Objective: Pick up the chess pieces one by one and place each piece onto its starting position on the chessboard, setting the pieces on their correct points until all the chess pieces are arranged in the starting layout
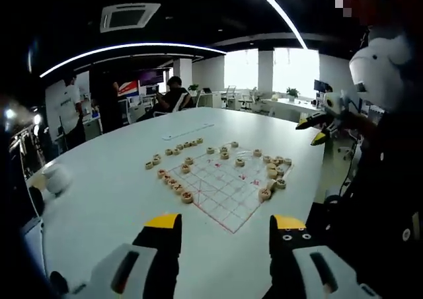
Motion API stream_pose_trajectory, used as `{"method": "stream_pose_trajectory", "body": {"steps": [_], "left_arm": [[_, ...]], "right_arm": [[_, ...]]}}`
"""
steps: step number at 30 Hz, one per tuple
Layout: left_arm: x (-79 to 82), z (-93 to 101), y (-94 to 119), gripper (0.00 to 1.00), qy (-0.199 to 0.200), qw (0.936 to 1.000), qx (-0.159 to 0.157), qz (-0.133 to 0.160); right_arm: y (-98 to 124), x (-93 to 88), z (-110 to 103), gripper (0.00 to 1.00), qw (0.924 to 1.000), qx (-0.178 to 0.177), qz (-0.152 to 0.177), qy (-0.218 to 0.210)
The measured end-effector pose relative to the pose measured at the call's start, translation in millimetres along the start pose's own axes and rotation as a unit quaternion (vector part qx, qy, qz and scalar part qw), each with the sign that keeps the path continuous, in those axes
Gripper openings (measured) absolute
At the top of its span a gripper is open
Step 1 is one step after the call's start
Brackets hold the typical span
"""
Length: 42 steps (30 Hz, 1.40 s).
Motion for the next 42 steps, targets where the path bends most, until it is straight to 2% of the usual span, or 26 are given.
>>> {"method": "stream_pose_trajectory", "body": {"steps": [5, 9, 14, 20, 25, 29, 34, 37, 42], "left_arm": [[5.0, 4.1, -7.0, 0.55, -0.005, 1.0000, -0.004, -0.005], [8.5, 4.3, -11.8, 0.55, -0.010, 0.9999, 0.005, -0.005], [10.0, 9.4, -19.9, 0.55, -0.015, 0.9997, -0.010, -0.016], [23.0, 12.2, -29.6, 0.54, -0.029, 0.9991, -0.026, -0.018], [40.7, 18.4, -44.8, 0.54, -0.052, 0.9973, -0.047, -0.022], [54.3, 24.3, -58.1, 0.53, -0.076, 0.9947, -0.062, -0.030], [79.8, 31.9, -87.4, 0.53, -0.114, 0.9883, -0.092, -0.043], [92.4, 36.0, -105.0, 0.53, -0.135, 0.9834, -0.109, -0.053], [112.8, 42.0, -133.7, 0.53, -0.177, 0.9743, -0.119, -0.072]], "right_arm": [[-1.6, -1.8, 0.0, 0.53, 1.0000, 0.003, -0.003, 0.001], [-2.5, -3.7, -1.0, 0.53, 1.0000, 0.000, 0.000, -0.006], [-2.1, -6.4, -3.4, 0.53, 1.0000, 0.001, -0.001, -0.008], [0.2, -10.9, -3.4, 0.53, 0.9999, -0.002, -0.001, -0.013], [1.6, -14.2, -4.1, 0.53, 0.9999, -0.003, 0.000, -0.016], [4.0, -17.4, -4.4, 0.53, 0.9998, -0.006, 0.002, -0.019], [7.7, -22.0, -4.3, 0.53, 0.9997, -0.010, 0.004, -0.023], [10.3, -24.6, -3.9, 0.52, 0.9995, -0.013, 0.006, -0.027], [14.1, -29.5, -3.4, 0.52, 0.9992, -0.019, 0.007, -0.034]]}}
Point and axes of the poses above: the point that each gripper's makers call its tool centre point, and the gripper's own axes: y roughly backward along the fingers, z roughly to its right, x roughly out of its top, the point moved 7 cm from there along y, roughly backward along the fingers, and after that the axes turned 4 degrees about -z, right-handed, at the moved point
